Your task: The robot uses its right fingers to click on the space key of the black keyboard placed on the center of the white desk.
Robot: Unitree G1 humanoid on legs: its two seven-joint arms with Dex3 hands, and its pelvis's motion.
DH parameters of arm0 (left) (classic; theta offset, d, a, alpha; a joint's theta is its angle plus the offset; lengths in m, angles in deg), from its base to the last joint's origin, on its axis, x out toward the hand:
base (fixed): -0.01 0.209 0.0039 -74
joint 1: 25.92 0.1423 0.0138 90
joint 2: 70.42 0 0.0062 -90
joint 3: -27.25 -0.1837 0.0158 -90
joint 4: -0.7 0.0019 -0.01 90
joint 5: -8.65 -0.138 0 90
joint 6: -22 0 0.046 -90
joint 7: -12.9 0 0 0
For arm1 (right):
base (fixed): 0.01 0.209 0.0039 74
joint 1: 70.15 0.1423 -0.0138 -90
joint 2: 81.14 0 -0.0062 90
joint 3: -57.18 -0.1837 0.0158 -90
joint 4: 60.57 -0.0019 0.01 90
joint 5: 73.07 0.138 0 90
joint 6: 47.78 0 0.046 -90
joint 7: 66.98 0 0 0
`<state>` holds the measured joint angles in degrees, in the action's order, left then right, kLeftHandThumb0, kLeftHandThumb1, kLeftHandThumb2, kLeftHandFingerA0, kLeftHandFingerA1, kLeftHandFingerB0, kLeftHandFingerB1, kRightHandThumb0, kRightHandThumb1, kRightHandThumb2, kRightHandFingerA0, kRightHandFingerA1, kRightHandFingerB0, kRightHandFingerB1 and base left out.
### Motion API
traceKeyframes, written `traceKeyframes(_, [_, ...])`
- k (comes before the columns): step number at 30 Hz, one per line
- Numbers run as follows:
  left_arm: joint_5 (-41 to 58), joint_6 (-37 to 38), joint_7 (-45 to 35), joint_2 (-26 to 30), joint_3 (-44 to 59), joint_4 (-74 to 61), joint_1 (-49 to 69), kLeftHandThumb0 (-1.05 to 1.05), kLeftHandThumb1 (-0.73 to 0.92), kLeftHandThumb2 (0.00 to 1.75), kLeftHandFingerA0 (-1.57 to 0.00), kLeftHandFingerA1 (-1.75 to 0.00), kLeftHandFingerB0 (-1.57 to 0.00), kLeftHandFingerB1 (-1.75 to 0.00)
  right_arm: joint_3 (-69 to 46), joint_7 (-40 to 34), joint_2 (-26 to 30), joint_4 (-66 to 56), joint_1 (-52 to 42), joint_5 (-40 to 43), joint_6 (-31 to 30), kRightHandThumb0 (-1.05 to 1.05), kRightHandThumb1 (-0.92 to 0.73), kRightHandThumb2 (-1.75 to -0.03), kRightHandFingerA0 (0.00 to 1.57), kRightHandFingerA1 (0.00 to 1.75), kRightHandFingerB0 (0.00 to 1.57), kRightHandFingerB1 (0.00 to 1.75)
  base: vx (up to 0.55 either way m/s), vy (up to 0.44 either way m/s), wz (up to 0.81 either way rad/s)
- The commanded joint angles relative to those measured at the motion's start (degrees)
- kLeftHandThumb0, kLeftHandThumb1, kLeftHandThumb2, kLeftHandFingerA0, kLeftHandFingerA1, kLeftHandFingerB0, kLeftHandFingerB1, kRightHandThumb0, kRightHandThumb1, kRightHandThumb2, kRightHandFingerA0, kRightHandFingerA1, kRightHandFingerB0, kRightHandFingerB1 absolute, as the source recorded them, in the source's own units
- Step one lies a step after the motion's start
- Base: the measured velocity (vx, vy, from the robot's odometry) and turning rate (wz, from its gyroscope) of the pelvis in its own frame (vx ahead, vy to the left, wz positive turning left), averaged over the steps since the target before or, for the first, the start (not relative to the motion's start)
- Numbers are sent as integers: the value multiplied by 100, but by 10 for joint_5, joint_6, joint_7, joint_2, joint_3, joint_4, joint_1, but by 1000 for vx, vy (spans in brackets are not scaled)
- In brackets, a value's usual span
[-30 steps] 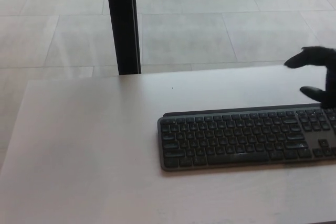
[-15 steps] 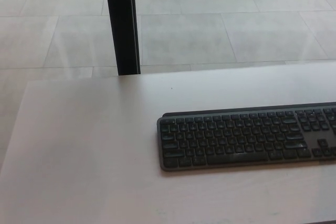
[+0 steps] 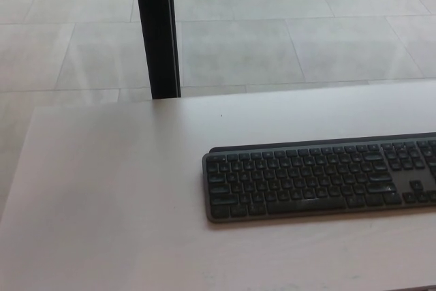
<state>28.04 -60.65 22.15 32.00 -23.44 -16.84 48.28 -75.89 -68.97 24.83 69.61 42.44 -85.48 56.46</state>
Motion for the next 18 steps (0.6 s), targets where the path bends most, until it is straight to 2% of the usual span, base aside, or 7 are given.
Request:
traceKeyframes(1, [15, 16, -17, 12, 10, 4, 29, -56, 63, 59, -76, -72, -64, -58, -317, -178, -109, 57, -32, 352, -128, -52, -68, -65, 84, 75, 85, 140, 0, 0, 0])
traceKeyframes(7, [2, -2, -19, 16, -6, 5, 26, -59, 70, 61, -69, -71, -56, -54, -317, -165, -132, 43, -27, 332, -143, -55, -80, -61, 73, 74, 55, 124, 0, 0, 0])
traceKeyframes(9, [-1, -5, -19, 16, -9, 4, 26, -59, 70, 61, -69, -71, -56, -54, -315, -154, -138, 38, -29, 325, -146, -55, -80, -61, 73, 74, 55, 124, 0, 0, 0])
traceKeyframes(10, [-3, -7, -21, 18, -12, 5, 26, -59, 72, 61, -67, -71, -54, -54, -310, -152, -137, 51, -27, 317, -148, -55, -78, -61, 78, 73, 55, 101, 0, 0, 0])
traceKeyframes(11, [-4, -8, -20, 19, -13, 5, 26, -59, 72, 61, -67, -69, -55, -54, -311, -148, -142, 47, -27, 316, -152, -55, -78, -62, 77, 71, 74, 132, 0, 0, 0])
traceKeyframes(12, [-6, -6, -19, 19, -15, 6, 27, -59, 73, 62, -68, -70, -55, -54, -305, -149, -147, 42, -31, 304, -152, -55, -79, -62, 76, 68, 73, 112, 0, 0, 0])
traceKeyframes(18, [-6, -2, -13, 20, -17, 3, 35, -59, 72, 61, -72, -68, -59, -56, -296, -126, -174, 39, -40, 294, -148, -56, -75, -62, 76, 67, 59, 89, 0, 0, 0])
